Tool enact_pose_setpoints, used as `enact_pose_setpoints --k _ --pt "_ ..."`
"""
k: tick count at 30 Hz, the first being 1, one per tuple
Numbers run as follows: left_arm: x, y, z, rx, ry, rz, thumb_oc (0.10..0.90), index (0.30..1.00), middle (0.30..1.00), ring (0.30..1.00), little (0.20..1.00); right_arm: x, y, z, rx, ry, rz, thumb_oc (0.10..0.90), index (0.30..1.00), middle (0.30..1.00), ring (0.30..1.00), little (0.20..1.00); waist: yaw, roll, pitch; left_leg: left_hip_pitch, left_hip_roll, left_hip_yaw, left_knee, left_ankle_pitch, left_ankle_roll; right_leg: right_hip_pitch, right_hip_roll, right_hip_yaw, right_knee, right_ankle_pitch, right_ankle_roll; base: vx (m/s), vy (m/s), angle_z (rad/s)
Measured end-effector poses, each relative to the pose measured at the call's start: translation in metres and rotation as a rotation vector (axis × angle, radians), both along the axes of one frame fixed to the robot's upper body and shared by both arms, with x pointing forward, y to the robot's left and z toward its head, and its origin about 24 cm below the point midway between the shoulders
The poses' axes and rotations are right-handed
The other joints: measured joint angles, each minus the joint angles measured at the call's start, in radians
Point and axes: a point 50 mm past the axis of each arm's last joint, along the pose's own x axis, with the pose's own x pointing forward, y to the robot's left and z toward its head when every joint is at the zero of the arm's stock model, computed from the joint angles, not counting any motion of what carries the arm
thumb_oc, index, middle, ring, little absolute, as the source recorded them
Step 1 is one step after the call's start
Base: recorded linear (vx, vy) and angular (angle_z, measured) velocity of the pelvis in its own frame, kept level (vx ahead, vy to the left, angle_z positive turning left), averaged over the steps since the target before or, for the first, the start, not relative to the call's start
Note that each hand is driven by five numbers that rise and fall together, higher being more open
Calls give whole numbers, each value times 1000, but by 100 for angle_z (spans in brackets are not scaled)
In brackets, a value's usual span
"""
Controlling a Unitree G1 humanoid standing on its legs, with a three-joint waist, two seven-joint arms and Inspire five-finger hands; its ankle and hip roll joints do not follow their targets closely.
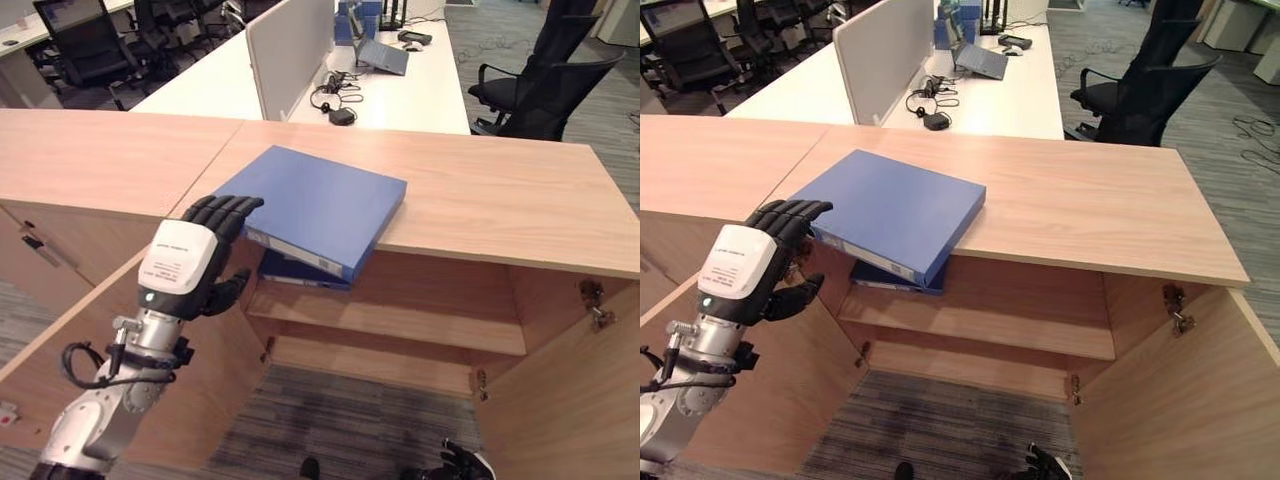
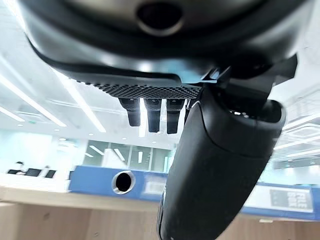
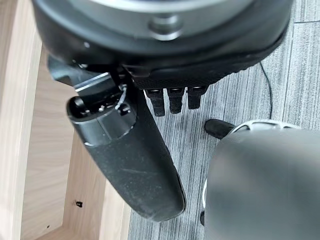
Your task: Put the empty folder in the office cabinet
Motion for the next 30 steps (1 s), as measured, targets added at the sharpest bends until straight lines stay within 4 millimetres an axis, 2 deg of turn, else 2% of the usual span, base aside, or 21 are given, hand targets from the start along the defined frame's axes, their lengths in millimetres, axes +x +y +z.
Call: enact_pose_setpoints --k 4,20,30 --pt "1 -1 1 2 -2 -4 800 900 900 900 900 1 0 0 -2 0 0 800 900 900 900 900 -18 2 0 1 1 8 0 0 0 -1 0 3 0 0 -1 5 -2 -1" --pt "5 -9 1 1 18 -41 800 900 900 900 900 0 -1 0 -4 2 -3 800 900 900 900 900 -24 2 -2 14 1 16 0 -4 -2 3 3 21 0 3 -3 8 1 -2" --pt "4 -14 -10 61 104 -87 800 900 900 900 900 -4 0 -1 -1 12 -9 800 900 900 900 900 -39 -7 -24 21 1 33 0 -6 1 3 2 32 0 5 -2 3 2 -2"
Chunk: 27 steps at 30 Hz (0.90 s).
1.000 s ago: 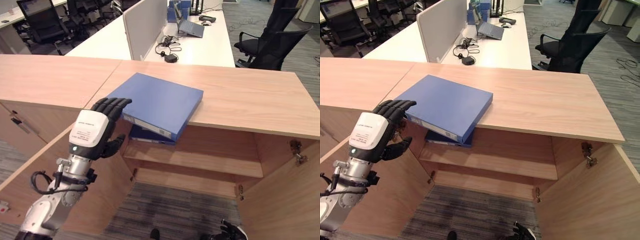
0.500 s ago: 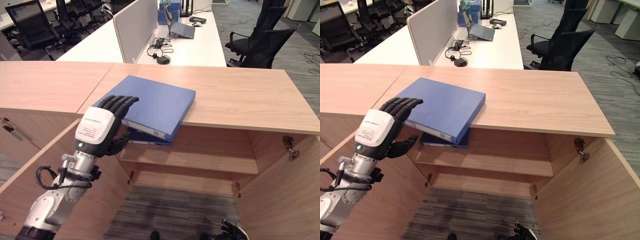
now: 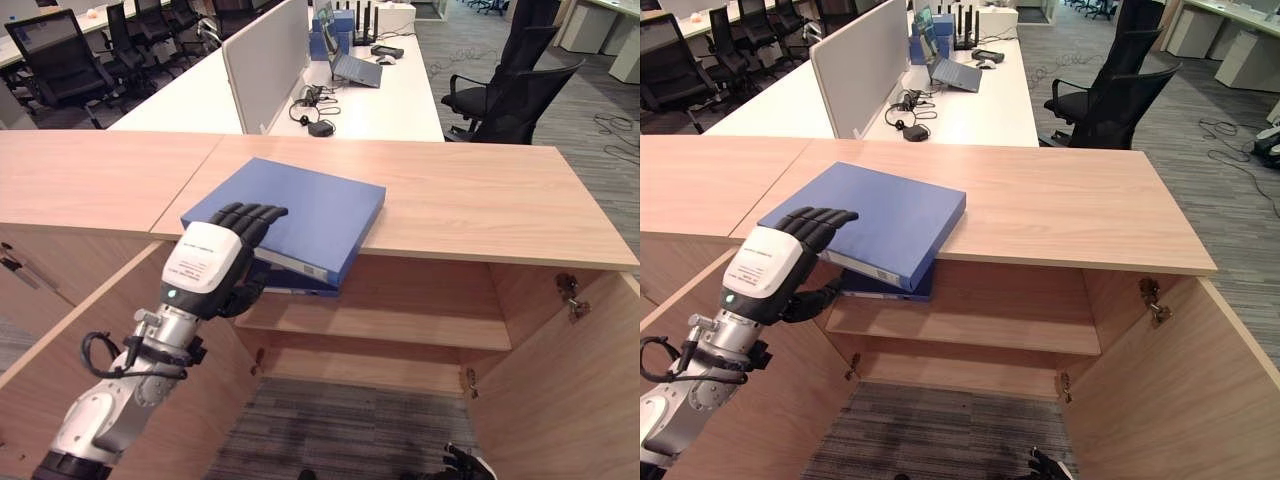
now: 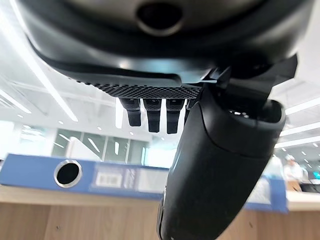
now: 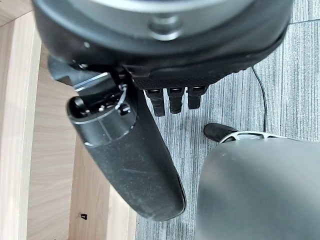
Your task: Put the empty folder in the office cabinet
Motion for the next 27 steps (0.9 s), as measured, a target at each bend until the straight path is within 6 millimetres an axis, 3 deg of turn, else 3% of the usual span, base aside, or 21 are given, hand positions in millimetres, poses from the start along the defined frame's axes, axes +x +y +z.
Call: enact_pose_setpoints --k 11,27 --pt "2 2 -22 67 126 1 800 900 900 900 900 -5 -3 -1 -5 16 -14 800 900 900 900 900 -25 17 -16 12 1 22 0 -5 -5 -1 1 22 0 7 -4 4 3 -5" --pt "9 0 -18 156 112 -19 800 900 900 900 900 -9 -4 -2 -3 28 -27 800 900 900 900 900 -52 19 -31 14 1 29 0 -6 -6 -4 1 25 0 11 -2 1 0 -1"
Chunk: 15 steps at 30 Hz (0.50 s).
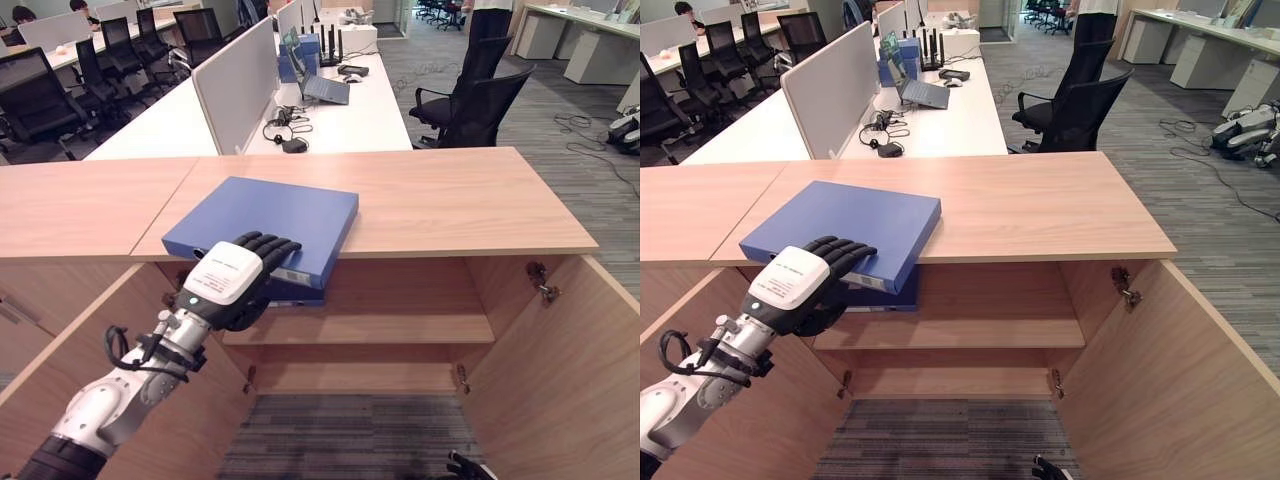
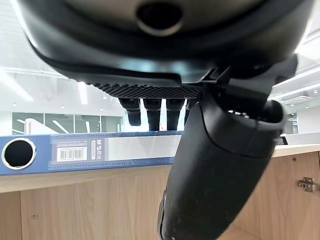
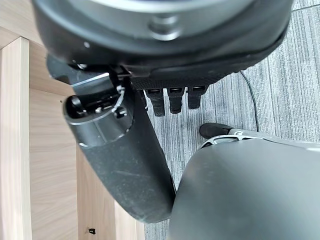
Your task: Put the empty folder in the office cabinet
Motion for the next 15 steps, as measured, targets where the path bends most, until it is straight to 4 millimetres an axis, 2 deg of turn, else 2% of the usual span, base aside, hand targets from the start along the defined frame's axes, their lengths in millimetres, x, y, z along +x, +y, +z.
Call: enact_pose_setpoints --k 15 --pt "7 0 14 56 -49 -20 800 900 900 900 900 0 0 0 7 3 -7 800 900 900 900 900 -8 -9 -6 0 0 1 0 0 0 -1 1 1 0 0 0 0 0 0"
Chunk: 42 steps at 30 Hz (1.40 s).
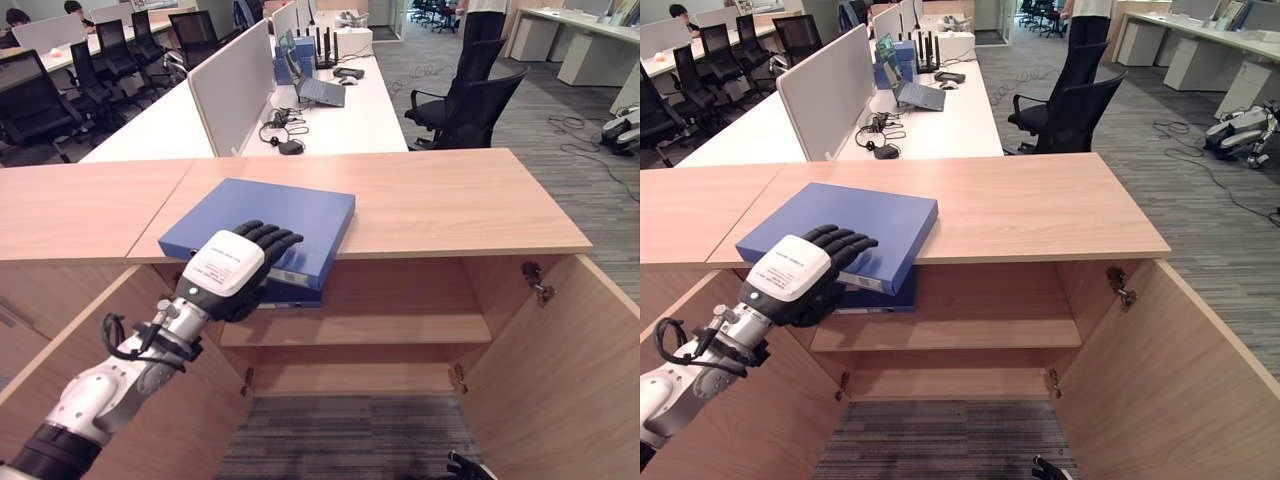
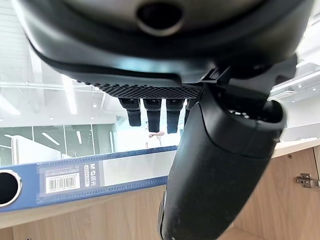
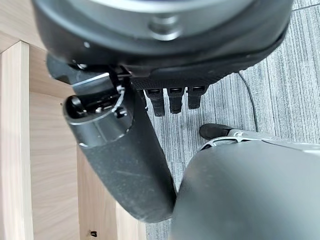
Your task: Put the empty folder in the office cabinet
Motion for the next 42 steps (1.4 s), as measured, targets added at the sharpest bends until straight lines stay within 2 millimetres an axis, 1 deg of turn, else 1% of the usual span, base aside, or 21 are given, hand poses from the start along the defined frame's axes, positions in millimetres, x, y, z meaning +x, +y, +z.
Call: enact_pose_setpoints --k 7,13,16,19,24,27,31,32,34,36,38,42 --pt "1 0 2 5 -7 -3 800 900 900 900 900 -1 1 0 3 8 -1 800 900 900 900 900 0 -7 -4 0 0 0 0 0 0 0 0 0 0 0 0 0 0 0" --pt "5 -4 4 6 -14 -18 800 900 900 900 900 -1 2 -1 7 12 -1 800 900 900 900 900 0 -21 -13 0 0 0 0 0 -1 -1 0 1 0 0 0 0 0 0" --pt "5 -4 1 9 1 -18 800 900 900 900 900 0 3 -1 10 10 -1 800 900 900 900 900 -1 -21 -13 0 0 2 0 0 -1 -2 0 2 0 0 0 0 0 0" --pt "6 0 -4 14 20 7 800 900 900 900 900 -1 3 -1 9 14 -1 800 900 900 900 900 -2 -21 -13 0 1 4 0 -1 -1 -3 2 8 0 0 0 0 0 0" --pt "5 -3 -12 19 52 -1 800 900 900 900 900 -1 3 -1 11 14 0 800 900 900 900 900 -3 -23 -14 0 1 7 0 -1 -1 -5 7 16 0 1 0 4 9 -1" --pt "11 -4 -12 27 51 1 800 900 900 900 900 -2 3 -1 11 18 -1 800 900 900 900 900 -3 -26 -15 0 2 9 0 -2 -2 -7 6 18 0 1 1 3 6 -2" --pt "18 -2 -12 31 49 18 800 900 900 900 900 -2 3 -1 11 20 -2 800 900 900 900 900 -4 -37 -21 -2 4 25 0 -3 -1 -15 5 25 0 4 3 7 16 -10" --pt "19 -2 -13 31 50 26 800 900 900 900 900 -4 2 -2 11 23 -3 800 900 900 900 900 -11 -42 -23 -1 4 28 0 -5 -2 -16 6 27 0 4 3 0 0 0" --pt "20 -3 -13 29 49 29 800 900 900 900 900 -5 2 -2 11 25 -4 800 900 900 900 900 -12 -46 -25 -2 5 27 0 -5 -2 -16 6 26 0 4 3 0 0 0" --pt "22 -3 -14 24 48 36 800 900 900 900 900 -5 2 -2 11 26 -5 800 900 900 900 900 -24 -54 -27 -2 5 28 0 -6 -2 -16 6 27 0 3 3 0 0 0" --pt "23 -2 -13 25 46 41 800 900 900 900 900 -5 2 -2 10 25 -5 800 900 900 900 900 -28 -55 -27 -2 5 29 0 -6 -2 -16 6 27 0 3 3 0 0 0" --pt "25 -6 -17 -10 45 56 800 900 900 900 900 -6 2 -2 10 28 -9 800 900 900 900 900 -29 -58 -28 -2 7 31 0 -7 -3 -18 9 30 0 3 3 0 0 0"
